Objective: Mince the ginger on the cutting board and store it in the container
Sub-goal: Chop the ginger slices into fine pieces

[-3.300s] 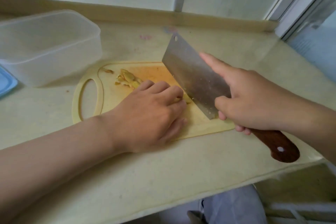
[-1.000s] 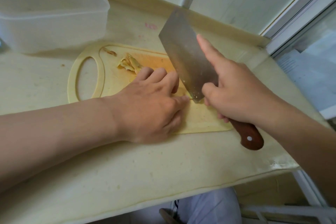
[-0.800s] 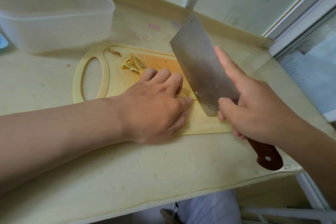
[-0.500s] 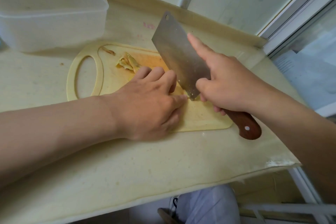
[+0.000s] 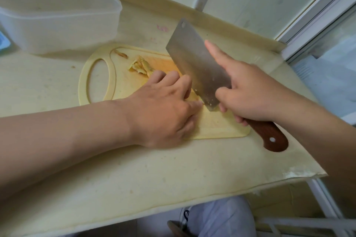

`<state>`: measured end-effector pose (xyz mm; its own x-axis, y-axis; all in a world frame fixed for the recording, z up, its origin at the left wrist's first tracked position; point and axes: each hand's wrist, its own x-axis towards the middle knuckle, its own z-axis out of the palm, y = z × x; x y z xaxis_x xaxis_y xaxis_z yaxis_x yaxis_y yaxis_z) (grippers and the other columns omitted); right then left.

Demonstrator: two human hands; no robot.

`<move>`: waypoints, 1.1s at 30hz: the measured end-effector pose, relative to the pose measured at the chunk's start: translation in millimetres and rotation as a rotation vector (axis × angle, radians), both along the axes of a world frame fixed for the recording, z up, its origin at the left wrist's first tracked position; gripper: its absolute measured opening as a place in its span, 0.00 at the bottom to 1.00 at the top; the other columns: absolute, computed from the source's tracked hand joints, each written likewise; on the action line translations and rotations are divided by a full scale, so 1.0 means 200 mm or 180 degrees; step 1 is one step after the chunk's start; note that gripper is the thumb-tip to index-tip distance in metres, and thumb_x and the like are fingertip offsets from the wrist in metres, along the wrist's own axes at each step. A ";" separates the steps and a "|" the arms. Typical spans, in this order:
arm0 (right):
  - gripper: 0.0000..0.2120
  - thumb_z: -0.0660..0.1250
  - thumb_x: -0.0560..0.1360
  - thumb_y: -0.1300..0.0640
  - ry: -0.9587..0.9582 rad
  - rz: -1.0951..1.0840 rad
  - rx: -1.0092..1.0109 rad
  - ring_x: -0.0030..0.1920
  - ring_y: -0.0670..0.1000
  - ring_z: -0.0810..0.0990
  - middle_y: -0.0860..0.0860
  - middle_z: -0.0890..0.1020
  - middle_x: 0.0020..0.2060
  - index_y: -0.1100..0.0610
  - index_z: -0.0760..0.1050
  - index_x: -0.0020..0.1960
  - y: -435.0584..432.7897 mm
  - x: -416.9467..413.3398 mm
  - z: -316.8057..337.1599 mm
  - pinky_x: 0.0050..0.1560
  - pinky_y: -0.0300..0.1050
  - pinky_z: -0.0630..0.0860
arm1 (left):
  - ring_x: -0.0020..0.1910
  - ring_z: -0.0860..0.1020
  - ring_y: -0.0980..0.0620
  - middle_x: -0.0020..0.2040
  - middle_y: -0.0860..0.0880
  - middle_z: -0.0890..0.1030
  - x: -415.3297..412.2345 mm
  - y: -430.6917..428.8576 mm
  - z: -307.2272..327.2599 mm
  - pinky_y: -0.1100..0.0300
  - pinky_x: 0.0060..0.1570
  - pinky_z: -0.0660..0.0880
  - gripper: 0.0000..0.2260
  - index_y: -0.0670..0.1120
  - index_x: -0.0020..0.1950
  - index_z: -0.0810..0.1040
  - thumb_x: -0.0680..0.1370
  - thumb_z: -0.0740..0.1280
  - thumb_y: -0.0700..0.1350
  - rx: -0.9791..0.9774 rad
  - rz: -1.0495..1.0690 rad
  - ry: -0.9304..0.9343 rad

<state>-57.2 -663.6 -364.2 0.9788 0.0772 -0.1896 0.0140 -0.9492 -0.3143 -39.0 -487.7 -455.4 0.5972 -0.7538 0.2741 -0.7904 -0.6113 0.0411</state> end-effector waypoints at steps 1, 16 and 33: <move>0.48 0.60 0.76 0.65 -0.0031 -0.0009 0.0037 0.22 0.54 0.81 0.54 0.84 0.34 0.28 0.43 0.80 0.01 0.01 0.00 0.25 0.53 0.82 | 0.49 0.67 0.44 0.52 0.47 0.68 0.00 0.00 0.00 0.47 0.54 0.65 0.30 0.53 0.66 0.76 0.77 0.41 0.60 -0.0003 -0.0004 0.0005; 0.47 0.60 0.77 0.64 -0.0009 -0.0038 0.0093 0.23 0.53 0.81 0.55 0.84 0.32 0.23 0.43 0.77 -0.04 -0.09 0.00 0.27 0.52 0.83 | 0.50 0.66 0.45 0.52 0.48 0.68 0.00 0.01 0.00 0.48 0.54 0.64 0.31 0.54 0.68 0.74 0.76 0.39 0.61 0.0021 0.0018 0.0005; 0.47 0.59 0.79 0.64 -0.0371 -0.0155 0.0343 0.25 0.58 0.81 0.61 0.84 0.33 0.19 0.42 0.75 -0.05 -0.17 -0.05 0.27 0.49 0.82 | 0.52 0.66 0.45 0.53 0.48 0.67 0.00 0.02 0.00 0.47 0.57 0.65 0.33 0.56 0.71 0.72 0.75 0.37 0.61 0.0048 0.0071 0.0006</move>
<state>-91.9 -673.6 -374.5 0.9968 0.0430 -0.0676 0.0112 -0.9106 -0.4131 -39.4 -484.7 -455.0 0.6144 -0.7443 0.2617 -0.7765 -0.6292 0.0333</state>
